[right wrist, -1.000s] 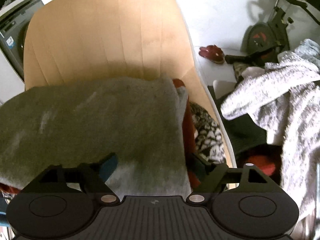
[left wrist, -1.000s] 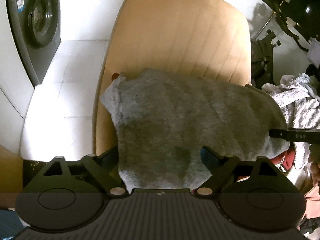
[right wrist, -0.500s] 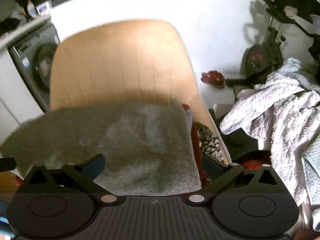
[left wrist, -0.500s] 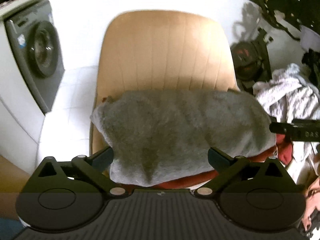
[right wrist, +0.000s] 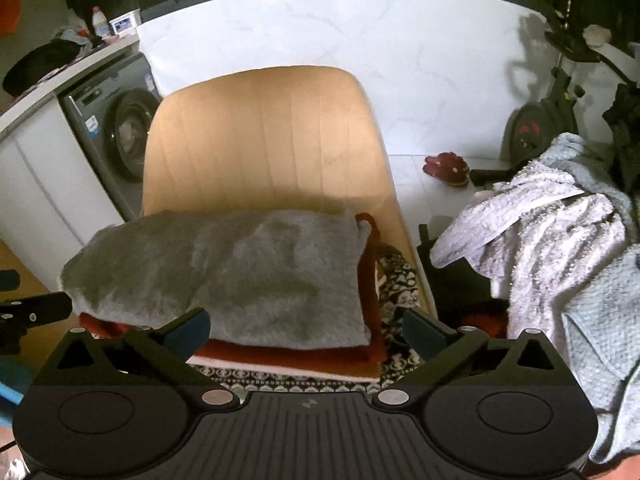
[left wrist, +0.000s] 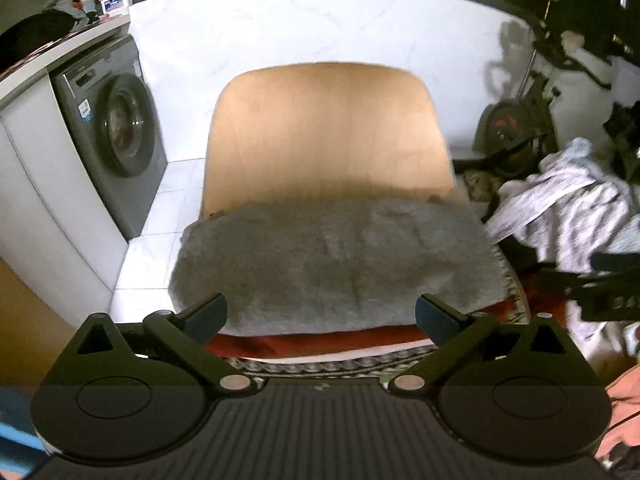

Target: Fold clothes

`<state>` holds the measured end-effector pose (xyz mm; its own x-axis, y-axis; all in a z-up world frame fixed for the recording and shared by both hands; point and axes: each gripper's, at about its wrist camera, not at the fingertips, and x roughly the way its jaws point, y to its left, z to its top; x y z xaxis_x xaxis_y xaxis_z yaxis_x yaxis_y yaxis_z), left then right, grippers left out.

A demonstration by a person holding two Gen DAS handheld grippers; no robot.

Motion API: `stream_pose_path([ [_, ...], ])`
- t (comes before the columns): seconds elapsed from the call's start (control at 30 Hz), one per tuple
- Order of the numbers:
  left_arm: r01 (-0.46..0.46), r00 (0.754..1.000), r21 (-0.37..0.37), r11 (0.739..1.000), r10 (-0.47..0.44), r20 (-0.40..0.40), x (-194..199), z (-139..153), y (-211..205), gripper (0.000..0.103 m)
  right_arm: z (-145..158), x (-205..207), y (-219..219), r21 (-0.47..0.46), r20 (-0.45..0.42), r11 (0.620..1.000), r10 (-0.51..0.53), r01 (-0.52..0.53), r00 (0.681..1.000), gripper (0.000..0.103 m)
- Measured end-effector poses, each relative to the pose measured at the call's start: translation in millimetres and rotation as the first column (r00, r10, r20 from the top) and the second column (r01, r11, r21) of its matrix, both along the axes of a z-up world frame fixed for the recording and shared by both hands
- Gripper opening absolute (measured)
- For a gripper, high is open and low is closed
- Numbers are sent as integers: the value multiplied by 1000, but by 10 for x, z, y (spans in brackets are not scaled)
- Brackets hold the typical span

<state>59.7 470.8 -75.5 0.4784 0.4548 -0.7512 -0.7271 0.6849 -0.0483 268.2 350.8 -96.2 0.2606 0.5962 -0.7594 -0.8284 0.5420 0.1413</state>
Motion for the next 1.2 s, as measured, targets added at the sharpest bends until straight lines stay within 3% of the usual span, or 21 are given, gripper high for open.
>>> stream_pose_path([
  [0.23,-73,995,-72,995,78,70,-152,127,-245,102,159,-92,-225,0,-8,999,34,-34,999,102],
  [0.3,-102,993,-56,993,104,48,-187,163,-360,102,229,-162,-289,1,-1,998,63,-63,998,102],
  [0.43,-127,989,59,990,131,-63,-184,253,-654,102,381,-306,-413,-3,15,992,124,-124,992,102],
  [0.57,-113,993,-8,994,113,-34,-240,291,-767,102,458,-431,-524,-29,21,990,140,-139,990,102],
  [0.67,-117,993,-53,992,116,-27,-262,286,-800,102,515,-540,-627,-50,55,993,106,-104,993,102],
  [0.93,-47,996,-30,998,44,-83,-416,275,-907,102,524,-922,-1012,-72,118,994,-71,80,990,102],
  [1.2,45,992,-74,996,-53,-112,-892,203,-962,102,467,-1584,-1227,-109,103,969,-211,222,972,102],
])
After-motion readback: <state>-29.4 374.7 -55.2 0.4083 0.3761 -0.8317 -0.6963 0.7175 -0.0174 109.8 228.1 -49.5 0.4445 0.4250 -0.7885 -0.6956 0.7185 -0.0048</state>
